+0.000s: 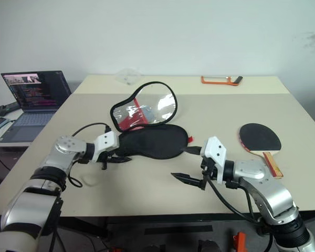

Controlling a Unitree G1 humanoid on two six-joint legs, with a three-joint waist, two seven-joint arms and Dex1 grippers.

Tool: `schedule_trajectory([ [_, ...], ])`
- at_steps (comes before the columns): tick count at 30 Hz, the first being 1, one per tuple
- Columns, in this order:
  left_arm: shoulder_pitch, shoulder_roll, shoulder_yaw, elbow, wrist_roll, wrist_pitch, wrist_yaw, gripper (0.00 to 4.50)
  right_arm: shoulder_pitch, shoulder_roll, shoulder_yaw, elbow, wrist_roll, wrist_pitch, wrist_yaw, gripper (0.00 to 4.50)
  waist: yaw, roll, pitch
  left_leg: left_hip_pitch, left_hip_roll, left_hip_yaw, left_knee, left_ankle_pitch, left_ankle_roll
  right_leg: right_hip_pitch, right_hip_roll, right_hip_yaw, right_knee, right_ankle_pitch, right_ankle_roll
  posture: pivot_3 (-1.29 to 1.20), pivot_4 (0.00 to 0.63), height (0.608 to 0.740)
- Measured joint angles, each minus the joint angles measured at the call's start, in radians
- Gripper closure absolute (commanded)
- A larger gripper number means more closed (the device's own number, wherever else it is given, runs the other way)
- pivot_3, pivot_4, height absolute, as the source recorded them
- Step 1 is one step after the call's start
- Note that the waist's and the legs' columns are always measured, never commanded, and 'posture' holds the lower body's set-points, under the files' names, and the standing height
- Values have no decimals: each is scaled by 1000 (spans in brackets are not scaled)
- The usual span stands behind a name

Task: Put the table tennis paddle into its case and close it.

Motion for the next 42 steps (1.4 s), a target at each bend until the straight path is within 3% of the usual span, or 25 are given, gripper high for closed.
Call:
schedule_trajectory([
  [1, -5, 1, 0, 10, 4, 0, 10, 4492, 0, -5, -6, 0, 0, -2, -3, 0, 0, 0, 0, 0, 0, 0, 0, 0, 0, 0, 0, 0, 0, 0, 0, 0, 150, 740],
  [9, 9, -14, 16, -14, -35, 35, -74, 4492, -1, -22, -33, 20, 0, -9, -3, 0, 0, 0, 0, 0, 0, 0, 0, 0, 0, 0, 0, 0, 0, 0, 0, 0, 150, 740],
  [14, 133, -55, 36, -242, -136, 178, -180, 4492, -2, -34, -42, 35, 0, -22, -2, 0, 0, 0, 0, 0, 0, 0, 0, 0, -1, 0, 0, 1, -1, 0, 0, 0, 150, 740],
  [18, 263, -130, 44, -483, -241, 393, -184, 4492, 10, -67, -78, 37, 1, -27, 10, 0, 3, 0, 0, -1, 0, -1, 1, 1, -1, 0, -1, 0, -1, 0, 0, 0, 150, 740],
  [24, 301, -210, 43, -657, -288, 590, -101, 4492, 51, -117, -117, 37, 3, -28, 40, 0, 5, -1, 0, 0, 0, -1, 1, 0, 0, 2, -1, 0, 0, 0, 0, 0, 150, 740],
  [28, 273, -301, 40, -645, -289, 616, 4, 4492, 63, -130, -138, 37, 3, -29, 45, 0, 8, -1, 0, 0, 0, -1, 1, 1, -1, 1, -1, 0, 0, 0, 0, 0, 150, 740],
  [35, 228, -354, 24, -576, -257, 573, 104, 4492, 71, -137, -149, 38, 3, -29, 42, 0, 5, -1, 0, 0, 0, 0, 1, 2, -3, 1, -1, 1, 0, 0, 0, 0, 150, 740],
  [39, 228, -370, 17, -572, -258, 573, 115, 3522, 72, -137, -149, 38, 3, -29, 42, 0, 6, -1, 0, 0, 0, 0, 1, 2, -3, 1, -1, 1, -1, 0, 0, 0, 150, 740],
  [42, 228, -370, 13, -580, -260, 573, 113, 2439, 75, -137, -149, 38, 3, -29, 41, 0, 6, -1, 0, 0, 0, 0, 1, 2, -3, 1, -1, 1, 0, 0, 0, 0, 150, 740],
])
